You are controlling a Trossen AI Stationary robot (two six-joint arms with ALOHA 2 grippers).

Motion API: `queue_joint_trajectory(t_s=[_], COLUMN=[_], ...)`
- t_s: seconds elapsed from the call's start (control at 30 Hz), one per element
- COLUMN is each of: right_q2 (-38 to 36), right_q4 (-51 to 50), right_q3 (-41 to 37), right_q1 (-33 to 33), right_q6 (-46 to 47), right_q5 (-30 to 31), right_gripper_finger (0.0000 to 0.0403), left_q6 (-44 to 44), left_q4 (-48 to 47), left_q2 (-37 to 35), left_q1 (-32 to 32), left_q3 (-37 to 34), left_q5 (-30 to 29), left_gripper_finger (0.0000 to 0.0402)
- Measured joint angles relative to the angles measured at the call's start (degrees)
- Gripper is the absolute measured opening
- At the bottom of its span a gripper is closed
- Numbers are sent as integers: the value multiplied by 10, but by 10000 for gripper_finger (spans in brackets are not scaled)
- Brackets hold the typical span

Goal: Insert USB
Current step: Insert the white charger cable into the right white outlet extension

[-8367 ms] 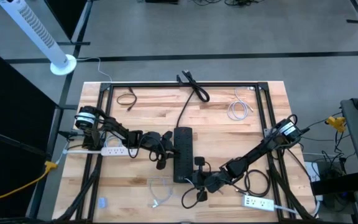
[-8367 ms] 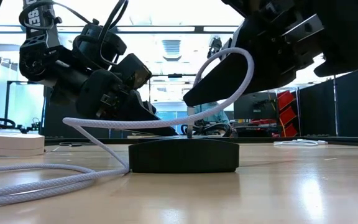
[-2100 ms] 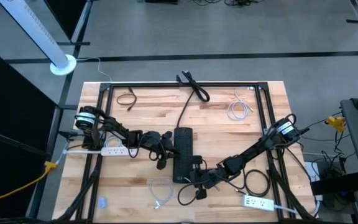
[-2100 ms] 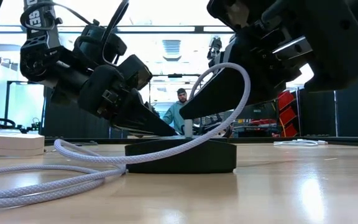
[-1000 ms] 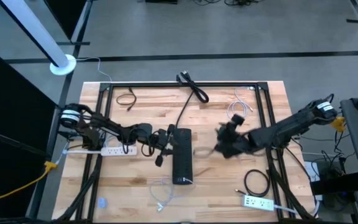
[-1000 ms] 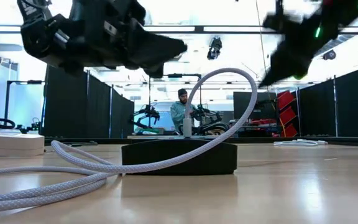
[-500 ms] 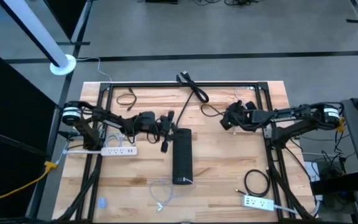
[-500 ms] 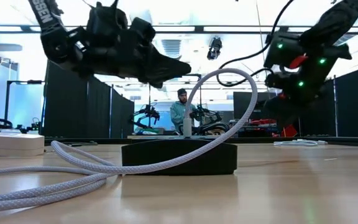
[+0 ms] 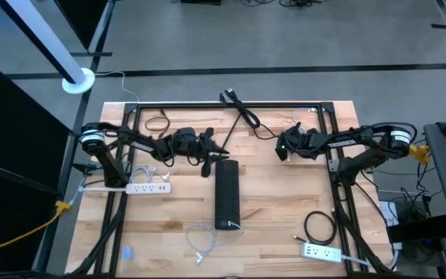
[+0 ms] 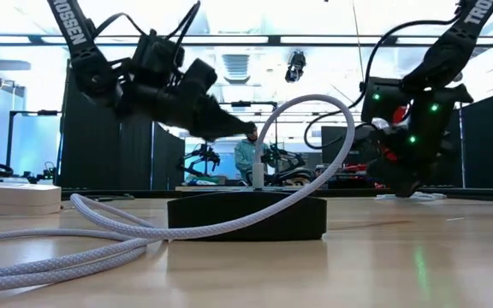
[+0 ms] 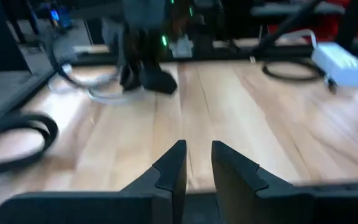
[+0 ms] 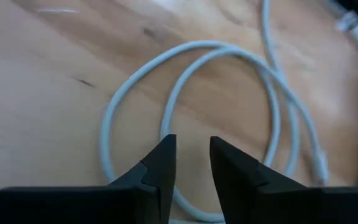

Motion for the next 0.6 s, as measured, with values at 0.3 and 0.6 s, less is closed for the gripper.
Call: queue_joint_trajectory(t_s=[0.3,0.6], right_q2=[-5,-5], right_q4=[-7,-27], right_q3=[54,102], right_q1=[195,355], right_q6=[38,-47], right_q5=[-114,2], right_gripper_finger=[31,6], left_q6=[-10,-10], left_q4=[16,61], left_q2=[-11,-19], left_q1=[-4,-17], left_q3=[-46,-70], left_q5=[70,68], left_gripper_finger=[64,64])
